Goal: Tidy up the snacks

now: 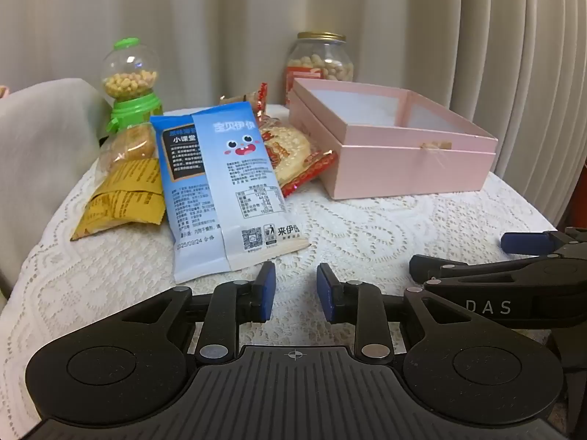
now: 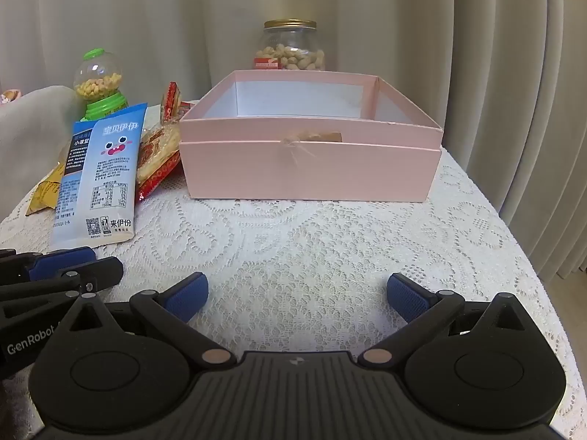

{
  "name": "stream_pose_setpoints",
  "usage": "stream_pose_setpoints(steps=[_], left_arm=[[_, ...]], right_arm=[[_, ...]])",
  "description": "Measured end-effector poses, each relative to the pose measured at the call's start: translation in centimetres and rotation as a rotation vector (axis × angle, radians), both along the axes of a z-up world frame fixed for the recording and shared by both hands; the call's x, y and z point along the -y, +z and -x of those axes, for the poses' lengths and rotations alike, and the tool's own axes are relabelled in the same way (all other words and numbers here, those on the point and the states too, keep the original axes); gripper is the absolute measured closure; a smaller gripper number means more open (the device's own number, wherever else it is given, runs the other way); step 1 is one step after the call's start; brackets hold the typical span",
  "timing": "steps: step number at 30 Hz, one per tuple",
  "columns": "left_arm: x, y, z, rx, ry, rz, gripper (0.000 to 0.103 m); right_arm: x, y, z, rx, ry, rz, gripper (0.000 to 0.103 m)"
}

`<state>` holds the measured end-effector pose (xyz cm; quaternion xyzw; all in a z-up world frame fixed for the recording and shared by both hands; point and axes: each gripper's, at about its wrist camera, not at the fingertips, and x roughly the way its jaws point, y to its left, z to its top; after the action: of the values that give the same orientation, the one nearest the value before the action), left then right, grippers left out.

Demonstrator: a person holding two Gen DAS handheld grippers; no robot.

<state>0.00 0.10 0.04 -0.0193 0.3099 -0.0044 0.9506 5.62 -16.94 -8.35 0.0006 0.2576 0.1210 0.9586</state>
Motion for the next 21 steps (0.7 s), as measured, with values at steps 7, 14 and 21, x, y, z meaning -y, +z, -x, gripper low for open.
stream_pose_setpoints(steps=[7, 14, 21], left_arm=[[0.04, -0.02, 0.00, 0.001, 0.000, -0.012, 0.072], [0.02, -0.03, 0.00, 0.000, 0.000, -0.016, 0.072], [-0.01, 0.04, -0.06, 0.001, 0.000, -0.018, 0.072]], right_arm=[[0.03, -0.02, -0.01, -0.004, 0.002, -0.013, 0.000], [0.04, -0.03, -0.01, -0.005, 0.003, -0.014, 0.000], [0.04, -0.03, -0.02, -0.006, 0.003, -0.015, 0.000]])
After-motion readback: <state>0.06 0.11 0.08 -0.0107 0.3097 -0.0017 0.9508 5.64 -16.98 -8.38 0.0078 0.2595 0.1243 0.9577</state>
